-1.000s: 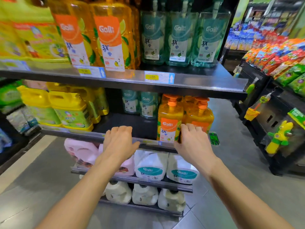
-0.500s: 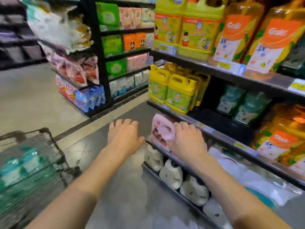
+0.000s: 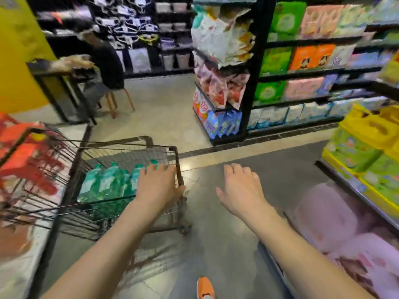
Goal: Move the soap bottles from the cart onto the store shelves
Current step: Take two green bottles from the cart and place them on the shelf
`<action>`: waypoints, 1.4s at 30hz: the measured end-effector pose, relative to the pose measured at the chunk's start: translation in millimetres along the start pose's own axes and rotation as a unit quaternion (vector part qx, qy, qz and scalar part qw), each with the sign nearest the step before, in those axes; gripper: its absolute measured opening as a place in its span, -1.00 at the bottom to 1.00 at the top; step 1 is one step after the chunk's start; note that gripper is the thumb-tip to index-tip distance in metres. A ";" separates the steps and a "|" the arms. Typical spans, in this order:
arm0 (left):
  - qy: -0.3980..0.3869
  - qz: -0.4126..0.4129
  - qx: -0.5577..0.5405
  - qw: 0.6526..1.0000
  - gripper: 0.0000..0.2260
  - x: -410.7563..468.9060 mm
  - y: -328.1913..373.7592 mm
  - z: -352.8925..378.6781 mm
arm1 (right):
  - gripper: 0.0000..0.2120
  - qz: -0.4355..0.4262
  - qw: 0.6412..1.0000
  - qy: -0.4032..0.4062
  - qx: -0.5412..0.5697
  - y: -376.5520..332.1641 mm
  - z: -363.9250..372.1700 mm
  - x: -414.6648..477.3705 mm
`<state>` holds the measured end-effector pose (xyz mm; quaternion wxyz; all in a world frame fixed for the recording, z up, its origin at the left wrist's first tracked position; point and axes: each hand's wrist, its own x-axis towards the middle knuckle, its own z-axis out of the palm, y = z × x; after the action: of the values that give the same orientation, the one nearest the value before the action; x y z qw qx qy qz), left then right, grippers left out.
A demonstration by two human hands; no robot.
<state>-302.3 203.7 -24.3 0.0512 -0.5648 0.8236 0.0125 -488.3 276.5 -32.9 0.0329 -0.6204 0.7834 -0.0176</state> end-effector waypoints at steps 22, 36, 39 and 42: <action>-0.025 -0.286 0.007 0.958 -0.36 72.5 -130.8 -14.2 | -0.42 -0.288 0.954 -0.058 0.050 -134.8 14.4 205.3; -0.030 -0.370 -0.071 0.926 -0.44 71.3 -295.0 7.8 | -0.45 -0.373 0.926 -0.053 -0.004 -316.7 31.4 248.2; -0.020 -0.363 -0.078 0.928 -0.44 84.8 -336.0 19.2 | -0.46 -0.368 0.928 -0.053 -0.018 -354.0 39.2 263.0; -0.033 -0.355 -0.084 0.931 -0.42 102.4 -372.8 30.5 | -0.50 -0.354 0.932 -0.072 -0.023 -390.0 53.2 278.0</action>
<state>10.6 -23.8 -50.8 0.0317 -0.8217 0.5633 0.0810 -169.2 -82.9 -67.5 0.0664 -0.8578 0.5085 0.0348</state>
